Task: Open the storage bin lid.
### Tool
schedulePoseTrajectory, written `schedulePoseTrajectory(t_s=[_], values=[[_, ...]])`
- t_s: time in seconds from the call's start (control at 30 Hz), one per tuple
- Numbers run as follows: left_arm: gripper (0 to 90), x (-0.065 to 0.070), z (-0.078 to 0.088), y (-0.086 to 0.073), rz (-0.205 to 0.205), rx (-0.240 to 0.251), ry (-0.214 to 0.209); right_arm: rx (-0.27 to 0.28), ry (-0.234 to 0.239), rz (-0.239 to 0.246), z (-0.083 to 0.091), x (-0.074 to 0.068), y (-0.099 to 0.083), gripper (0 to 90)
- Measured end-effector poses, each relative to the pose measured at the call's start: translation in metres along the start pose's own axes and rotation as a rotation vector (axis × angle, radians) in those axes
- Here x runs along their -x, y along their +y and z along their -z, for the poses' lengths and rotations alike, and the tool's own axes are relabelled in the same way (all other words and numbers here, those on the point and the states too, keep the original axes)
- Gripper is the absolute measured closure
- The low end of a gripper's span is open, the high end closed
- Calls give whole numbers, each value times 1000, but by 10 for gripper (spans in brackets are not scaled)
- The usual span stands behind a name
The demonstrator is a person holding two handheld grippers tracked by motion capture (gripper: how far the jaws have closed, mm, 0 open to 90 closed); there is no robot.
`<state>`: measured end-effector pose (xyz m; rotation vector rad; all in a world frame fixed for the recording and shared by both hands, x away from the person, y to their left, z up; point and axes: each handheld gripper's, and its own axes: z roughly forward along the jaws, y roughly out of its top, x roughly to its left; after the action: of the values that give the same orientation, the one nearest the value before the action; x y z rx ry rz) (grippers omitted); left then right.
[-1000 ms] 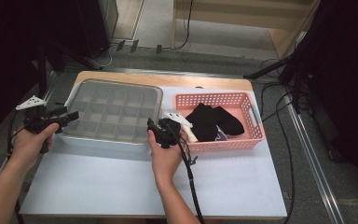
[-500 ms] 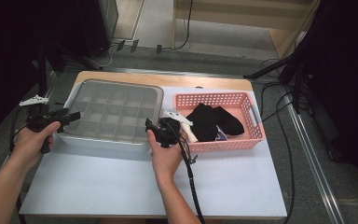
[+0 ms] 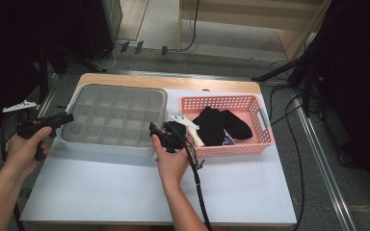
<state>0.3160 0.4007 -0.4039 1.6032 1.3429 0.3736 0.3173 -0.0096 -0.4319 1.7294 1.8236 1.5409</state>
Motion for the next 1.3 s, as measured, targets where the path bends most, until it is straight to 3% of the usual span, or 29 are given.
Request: schedulePoseTrajectory(t_s=[0.03,0.07,0.1,0.13,0.17,0.2,0.23,0.27,0.33,0.37,0.43,0.53,0.67,0.77,0.83,1.0,1.07,1.23,1.3], values=[[643,0,2,2,49,-9,-150,-10,55,-17,2,-2,1,556],[643,4,1,4,105,-17,-276,-10,55,-17,2,-2,1,556],[609,13,0,5,104,-53,-333,-8,56,-6,1,-4,0,633],[572,28,-1,5,-2,-63,-214,-15,17,57,2,-9,-2,670],[577,39,-1,4,-130,-41,-74,-13,-12,95,2,-14,-3,651],[574,44,1,5,-158,-28,-43,4,-25,103,3,-17,-4,618],[533,43,3,6,-130,-10,-67,10,-33,94,4,-17,-5,568],[476,41,5,7,-118,7,-47,8,-39,72,3,-17,-4,525],[451,33,10,6,-163,25,82,-1,-51,66,1,-14,-5,515],[438,26,13,5,-144,25,109,-7,-57,64,1,-13,-5,515],[424,10,17,3,-82,23,109,-10,-68,72,2,-11,-6,528],[385,-5,14,1,-46,4,103,-6,-52,56,1,-8,-5,533],[359,-22,0,2,22,-8,82,10,-2,53,-5,-10,-5,436],[348,-25,-11,3,37,-3,58,-19,-12,59,-13,-13,-8,387],[337,-25,-17,3,31,-1,53,-22,4,38,-16,-11,-8,368],[322,-27,-28,2,38,-11,12,-16,1,32,-20,-9,-5,377],[322,-30,-29,1,55,-4,-1,-14,1,40,-22,-9,-3,384],[361,-27,-29,1,31,10,3,1,0,60,-24,-8,-3,381],[379,-28,-28,2,45,15,1,2,5,55,-24,-7,-3,385]])
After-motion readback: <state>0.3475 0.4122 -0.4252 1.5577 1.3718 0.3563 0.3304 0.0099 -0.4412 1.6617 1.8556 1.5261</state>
